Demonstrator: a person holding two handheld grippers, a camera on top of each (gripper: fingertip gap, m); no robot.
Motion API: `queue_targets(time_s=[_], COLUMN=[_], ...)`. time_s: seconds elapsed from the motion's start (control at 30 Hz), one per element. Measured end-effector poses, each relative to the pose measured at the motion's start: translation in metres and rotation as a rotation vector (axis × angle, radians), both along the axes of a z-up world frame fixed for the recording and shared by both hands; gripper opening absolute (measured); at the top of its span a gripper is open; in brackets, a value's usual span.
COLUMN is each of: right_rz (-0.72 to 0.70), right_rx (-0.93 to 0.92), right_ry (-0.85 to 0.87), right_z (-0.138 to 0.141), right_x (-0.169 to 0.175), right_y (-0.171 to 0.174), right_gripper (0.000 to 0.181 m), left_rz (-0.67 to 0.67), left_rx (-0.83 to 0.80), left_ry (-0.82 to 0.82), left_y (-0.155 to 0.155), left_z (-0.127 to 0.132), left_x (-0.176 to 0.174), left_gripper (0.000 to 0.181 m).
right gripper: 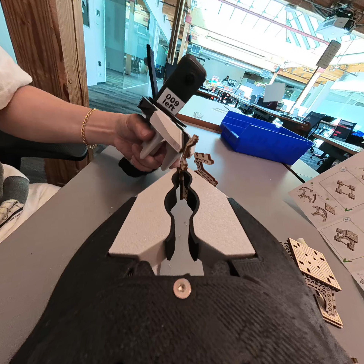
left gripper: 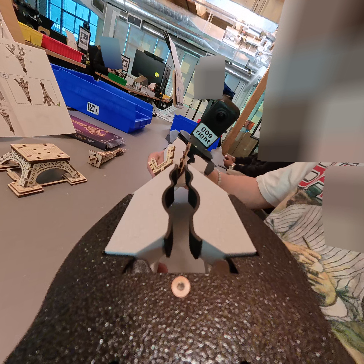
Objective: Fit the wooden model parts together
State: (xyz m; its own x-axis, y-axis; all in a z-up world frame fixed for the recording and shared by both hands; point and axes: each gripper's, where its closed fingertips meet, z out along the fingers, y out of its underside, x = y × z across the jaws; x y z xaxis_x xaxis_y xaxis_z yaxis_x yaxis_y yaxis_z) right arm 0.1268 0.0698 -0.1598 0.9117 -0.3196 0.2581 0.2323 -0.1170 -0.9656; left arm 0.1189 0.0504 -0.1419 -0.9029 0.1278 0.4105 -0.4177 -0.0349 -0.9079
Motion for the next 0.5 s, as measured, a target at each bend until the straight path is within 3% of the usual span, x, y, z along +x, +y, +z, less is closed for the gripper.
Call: queue_targets(time_s=[0.5], right_rz=[-0.031], right_rx=[-0.109], right_ry=[-0.109], right_z=[-0.007], right_x=[0.000], right_y=[0.005], right_gripper=[0.000], left_rz=[-0.010], left_rx=[0.034], left_ry=[0.022], left_y=[-0.002], left_z=[-0.010], left_x=[-0.004], left_gripper=[0.004])
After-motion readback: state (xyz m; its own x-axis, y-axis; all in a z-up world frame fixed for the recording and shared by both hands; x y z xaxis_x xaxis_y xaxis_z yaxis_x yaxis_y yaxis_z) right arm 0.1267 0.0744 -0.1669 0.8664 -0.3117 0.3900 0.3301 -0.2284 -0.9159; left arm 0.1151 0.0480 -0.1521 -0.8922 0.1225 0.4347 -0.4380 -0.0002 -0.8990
